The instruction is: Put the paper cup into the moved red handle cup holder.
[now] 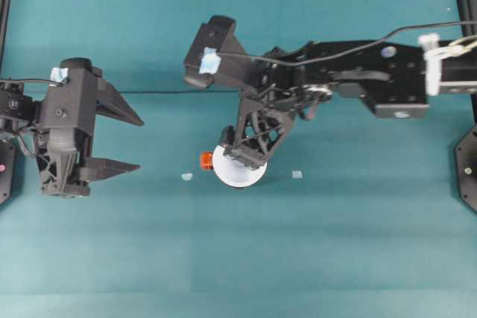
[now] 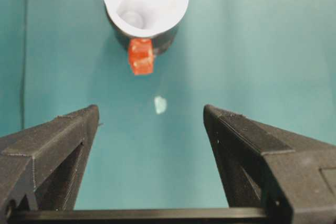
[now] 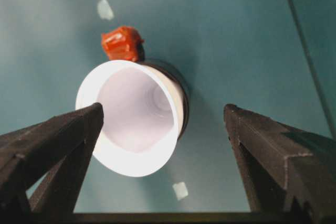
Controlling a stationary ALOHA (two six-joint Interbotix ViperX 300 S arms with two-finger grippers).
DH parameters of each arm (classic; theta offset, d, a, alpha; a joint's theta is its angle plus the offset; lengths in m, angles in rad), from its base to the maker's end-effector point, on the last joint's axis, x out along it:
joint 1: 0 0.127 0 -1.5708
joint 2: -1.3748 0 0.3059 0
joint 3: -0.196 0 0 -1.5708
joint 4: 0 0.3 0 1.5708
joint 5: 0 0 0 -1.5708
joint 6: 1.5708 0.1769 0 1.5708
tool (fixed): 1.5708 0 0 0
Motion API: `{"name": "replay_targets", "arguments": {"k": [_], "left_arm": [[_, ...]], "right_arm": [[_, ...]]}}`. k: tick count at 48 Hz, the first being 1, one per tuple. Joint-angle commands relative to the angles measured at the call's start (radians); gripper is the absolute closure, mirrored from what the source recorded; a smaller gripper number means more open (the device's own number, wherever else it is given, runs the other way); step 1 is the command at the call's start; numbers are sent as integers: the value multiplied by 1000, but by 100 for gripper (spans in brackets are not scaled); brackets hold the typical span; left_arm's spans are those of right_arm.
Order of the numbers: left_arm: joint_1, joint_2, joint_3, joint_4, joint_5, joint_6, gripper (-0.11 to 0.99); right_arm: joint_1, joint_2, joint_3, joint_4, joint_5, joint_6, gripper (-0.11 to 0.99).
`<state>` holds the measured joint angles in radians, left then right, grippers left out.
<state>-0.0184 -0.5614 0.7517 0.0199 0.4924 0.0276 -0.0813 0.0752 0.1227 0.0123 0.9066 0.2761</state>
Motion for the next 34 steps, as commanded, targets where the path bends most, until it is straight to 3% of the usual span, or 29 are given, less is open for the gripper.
{"name": "replay_targets", "arguments": {"k": [1, 6, 10, 18, 34], "left_arm": [[-3, -9, -9, 2, -3, 2, 0], [-3, -11, -9, 2, -3, 2, 0], [-3, -11, -9, 2, -3, 2, 0], [-3, -9, -9, 2, -3, 2, 0], [-3, -11, -11, 3, -3, 2, 0]], "right_arm": [[8, -135, 0, -2, 6, -34, 12], [14, -156, 11, -2, 26, -86, 12], [17, -173, 15, 2, 51, -109, 11], [17, -198, 17, 2, 87, -115, 11], [26, -239, 18, 2, 80, -123, 11]]}}
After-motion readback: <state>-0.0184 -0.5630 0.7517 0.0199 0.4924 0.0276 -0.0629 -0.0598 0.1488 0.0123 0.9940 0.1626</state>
